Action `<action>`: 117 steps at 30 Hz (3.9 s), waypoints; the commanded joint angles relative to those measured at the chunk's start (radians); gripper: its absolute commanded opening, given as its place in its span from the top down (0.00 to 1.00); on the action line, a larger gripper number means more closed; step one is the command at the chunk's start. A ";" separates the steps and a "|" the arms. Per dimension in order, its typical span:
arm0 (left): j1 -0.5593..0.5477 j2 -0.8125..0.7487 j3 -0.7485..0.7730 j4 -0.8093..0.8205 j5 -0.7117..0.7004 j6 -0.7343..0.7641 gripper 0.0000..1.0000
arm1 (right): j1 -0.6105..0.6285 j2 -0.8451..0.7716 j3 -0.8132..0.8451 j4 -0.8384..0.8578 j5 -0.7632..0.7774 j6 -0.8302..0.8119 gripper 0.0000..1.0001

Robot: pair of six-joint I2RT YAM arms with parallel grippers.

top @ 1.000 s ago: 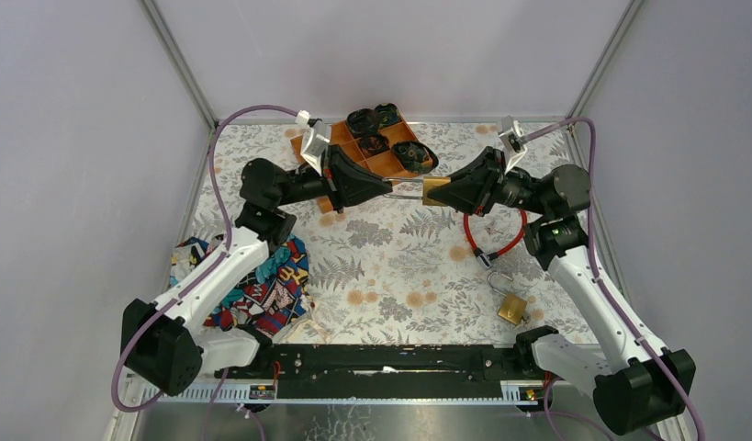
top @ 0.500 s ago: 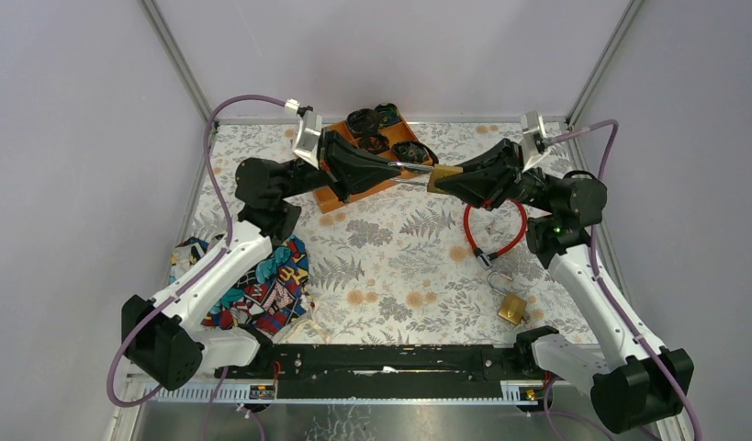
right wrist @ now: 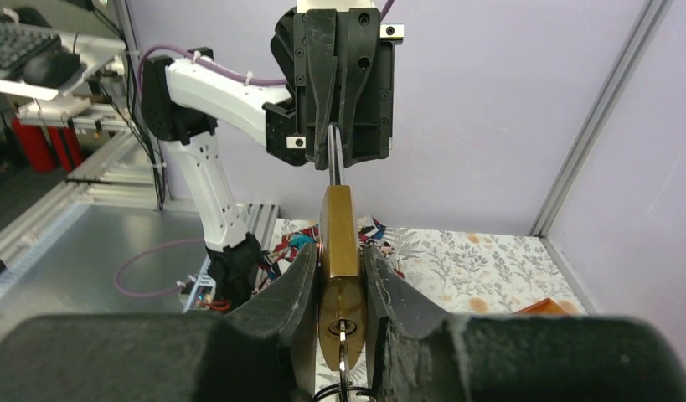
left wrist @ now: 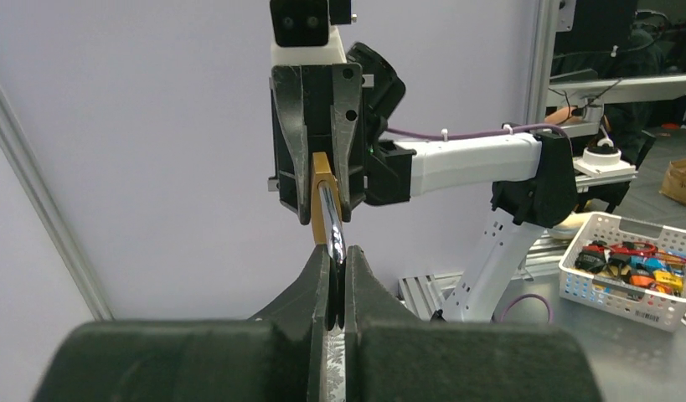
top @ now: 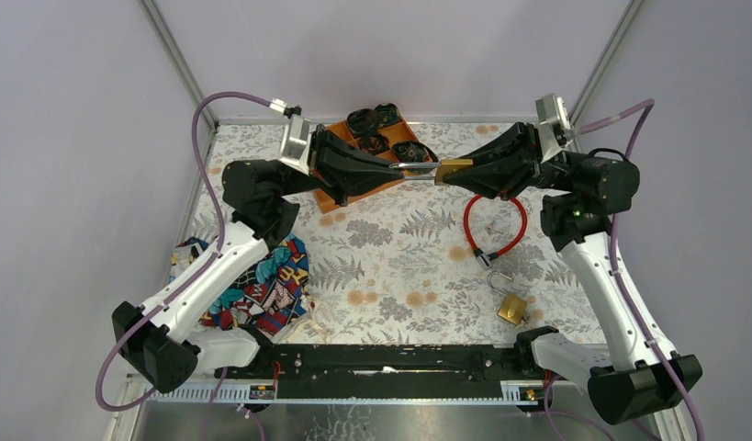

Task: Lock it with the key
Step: Lock the lock.

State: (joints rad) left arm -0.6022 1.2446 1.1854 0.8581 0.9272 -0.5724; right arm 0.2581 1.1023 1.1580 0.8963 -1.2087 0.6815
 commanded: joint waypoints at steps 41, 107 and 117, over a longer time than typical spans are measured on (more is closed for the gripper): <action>0.063 0.004 0.064 -0.286 0.116 0.124 0.47 | 0.008 -0.004 0.226 -0.666 0.163 -0.497 1.00; -0.215 0.202 0.123 -0.263 0.001 0.224 1.00 | 0.005 0.095 0.134 -0.746 0.224 -0.465 1.00; -0.280 0.257 0.207 -0.241 0.038 0.282 1.00 | 0.004 0.149 0.147 -0.826 0.220 -0.518 1.00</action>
State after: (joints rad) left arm -0.6151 1.4754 1.3254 0.5083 0.6979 -0.3443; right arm 0.1688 1.1294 1.3300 0.1139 -1.0107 0.1310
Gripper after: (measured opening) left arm 0.046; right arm 0.260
